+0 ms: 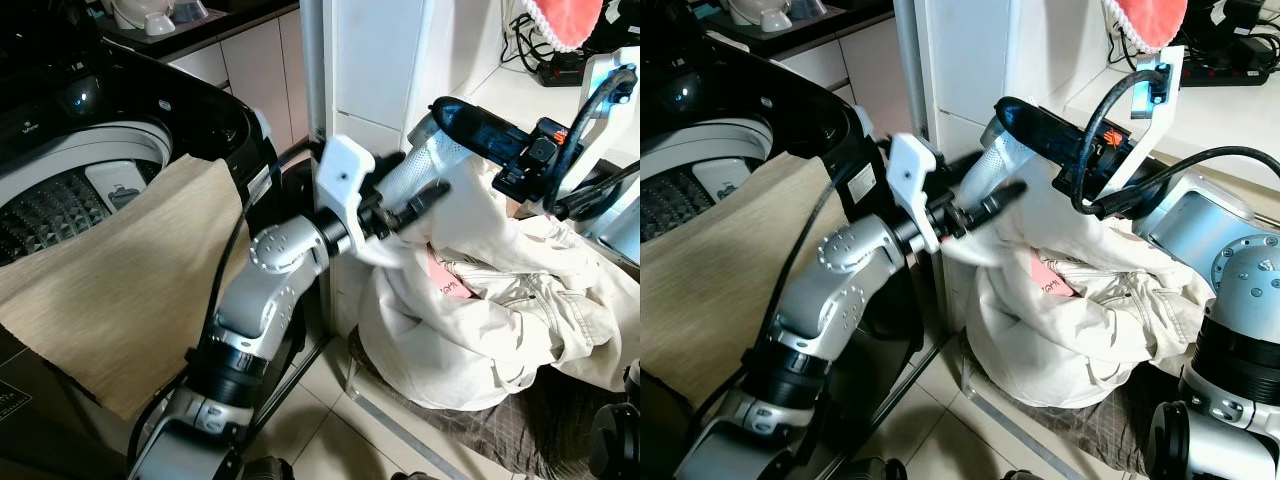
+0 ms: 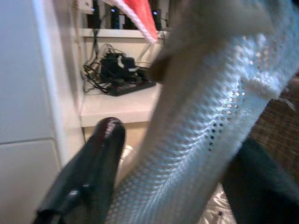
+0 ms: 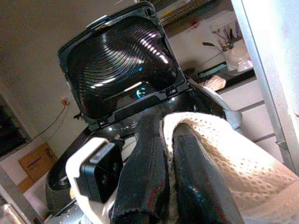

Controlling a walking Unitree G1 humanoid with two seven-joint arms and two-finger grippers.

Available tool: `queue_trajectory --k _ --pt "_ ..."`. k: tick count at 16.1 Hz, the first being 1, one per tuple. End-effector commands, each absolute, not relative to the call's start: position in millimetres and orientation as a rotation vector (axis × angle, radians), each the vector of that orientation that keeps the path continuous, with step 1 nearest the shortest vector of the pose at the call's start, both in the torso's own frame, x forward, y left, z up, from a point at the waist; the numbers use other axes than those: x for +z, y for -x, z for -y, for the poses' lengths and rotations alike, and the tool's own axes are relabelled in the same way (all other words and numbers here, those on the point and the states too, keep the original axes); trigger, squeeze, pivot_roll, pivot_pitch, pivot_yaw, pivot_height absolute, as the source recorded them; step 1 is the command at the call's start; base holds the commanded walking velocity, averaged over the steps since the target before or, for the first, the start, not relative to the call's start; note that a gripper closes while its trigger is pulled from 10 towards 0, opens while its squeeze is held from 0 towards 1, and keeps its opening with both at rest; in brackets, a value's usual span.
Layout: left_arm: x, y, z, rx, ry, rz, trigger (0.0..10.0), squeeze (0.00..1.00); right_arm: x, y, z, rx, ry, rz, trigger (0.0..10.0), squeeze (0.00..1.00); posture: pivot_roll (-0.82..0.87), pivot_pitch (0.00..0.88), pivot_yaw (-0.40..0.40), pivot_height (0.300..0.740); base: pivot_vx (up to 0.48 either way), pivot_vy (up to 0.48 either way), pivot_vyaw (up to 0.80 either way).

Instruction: Clothes washing

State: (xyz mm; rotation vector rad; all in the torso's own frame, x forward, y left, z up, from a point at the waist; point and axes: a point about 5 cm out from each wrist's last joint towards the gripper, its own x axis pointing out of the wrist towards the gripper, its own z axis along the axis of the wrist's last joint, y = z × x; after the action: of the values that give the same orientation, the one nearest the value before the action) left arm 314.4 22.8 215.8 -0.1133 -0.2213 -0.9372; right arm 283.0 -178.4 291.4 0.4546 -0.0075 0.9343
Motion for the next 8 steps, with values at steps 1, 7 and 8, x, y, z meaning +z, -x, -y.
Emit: queue_trajectory --k 1,7,8 --pt "218.8 -316.7 -27.0 -0.931 0.111 0.24 0.0 0.0 298.9 -277.6 174.4 0.958 -0.441 0.033 0.0 0.0 -0.1 0.0 0.064 0.74 0.0 0.0 0.0" --pt "216.6 -318.8 -32.6 -0.919 0.114 0.244 0.0 0.0 293.3 -278.4 174.1 0.931 -0.448 0.017 0.0 0.0 -0.1 0.0 0.068 0.74 0.0 0.0 0.0" --pt "216.9 -319.9 -33.1 -0.915 0.114 0.247 0.0 0.0 293.1 -278.4 173.8 0.929 -0.45 0.017 0.0 0.0 -0.09 0.0 0.067 0.74 0.0 0.0 0.0"
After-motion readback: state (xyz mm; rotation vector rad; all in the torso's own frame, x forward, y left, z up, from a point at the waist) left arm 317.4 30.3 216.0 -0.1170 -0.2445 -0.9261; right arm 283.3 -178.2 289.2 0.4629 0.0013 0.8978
